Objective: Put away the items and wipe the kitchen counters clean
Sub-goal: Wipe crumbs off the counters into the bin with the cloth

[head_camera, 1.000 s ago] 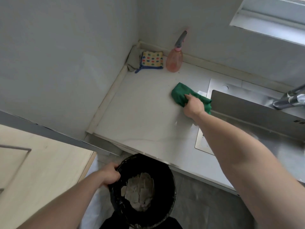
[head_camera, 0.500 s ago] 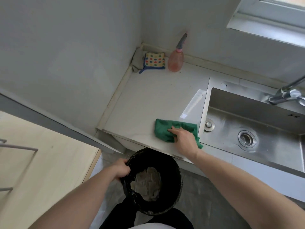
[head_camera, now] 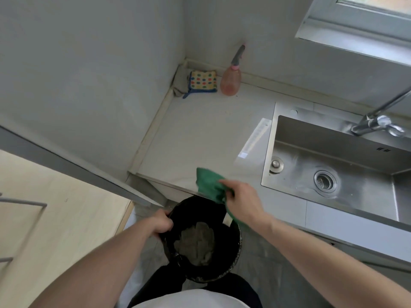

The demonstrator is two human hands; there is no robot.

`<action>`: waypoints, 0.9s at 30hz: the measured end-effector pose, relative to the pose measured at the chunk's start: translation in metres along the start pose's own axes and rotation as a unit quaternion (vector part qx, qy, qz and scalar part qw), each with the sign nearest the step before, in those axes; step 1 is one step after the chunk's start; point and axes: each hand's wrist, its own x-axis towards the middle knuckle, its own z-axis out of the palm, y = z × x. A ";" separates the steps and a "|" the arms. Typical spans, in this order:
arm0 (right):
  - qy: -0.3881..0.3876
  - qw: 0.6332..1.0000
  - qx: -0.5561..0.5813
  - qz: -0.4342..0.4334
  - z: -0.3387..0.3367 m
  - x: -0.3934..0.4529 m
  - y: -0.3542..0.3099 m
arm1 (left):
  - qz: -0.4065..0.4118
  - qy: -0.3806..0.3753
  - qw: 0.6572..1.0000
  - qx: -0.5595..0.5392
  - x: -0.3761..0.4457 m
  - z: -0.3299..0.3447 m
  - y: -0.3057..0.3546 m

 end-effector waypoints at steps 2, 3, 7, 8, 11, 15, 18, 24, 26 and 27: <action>0.045 0.999 0.004 0.018 -0.025 0.027 0.004 | 0.005 0.001 1.000 0.005 -0.001 -0.002 0.002; 0.065 0.997 0.002 0.029 -0.034 0.043 0.009 | 0.006 0.001 1.000 0.004 -0.001 -0.003 0.002; 0.128 0.988 -0.010 0.086 -0.058 0.112 0.038 | 0.002 -0.004 1.000 -0.001 0.002 -0.005 0.003; 0.136 0.986 -0.013 0.099 -0.062 0.127 0.044 | 0.002 -0.005 1.000 -0.001 0.003 -0.006 0.003; 0.154 0.978 -0.021 0.137 -0.074 0.171 0.060 | 0.004 -0.003 1.000 0.001 0.008 -0.012 0.002; 0.161 0.970 -0.027 0.181 -0.081 0.222 0.079 | -0.001 -0.004 1.000 -0.001 0.018 -0.018 0.001; 0.156 0.967 -0.030 0.198 -0.079 0.250 0.090 | 0.001 -0.002 1.000 0.007 0.028 -0.023 -0.001; 0.094 0.978 -0.026 0.183 -0.062 0.301 0.102 | 0.003 -0.014 1.000 0.015 0.039 -0.030 -0.001; 0.069 0.982 -0.023 0.176 -0.054 0.316 0.103 | 0.003 -0.016 1.000 0.020 0.042 -0.032 -0.001; 0.054 0.983 -0.023 0.174 -0.052 0.325 0.105 | 0.004 -0.016 1.000 0.021 0.043 -0.033 -0.001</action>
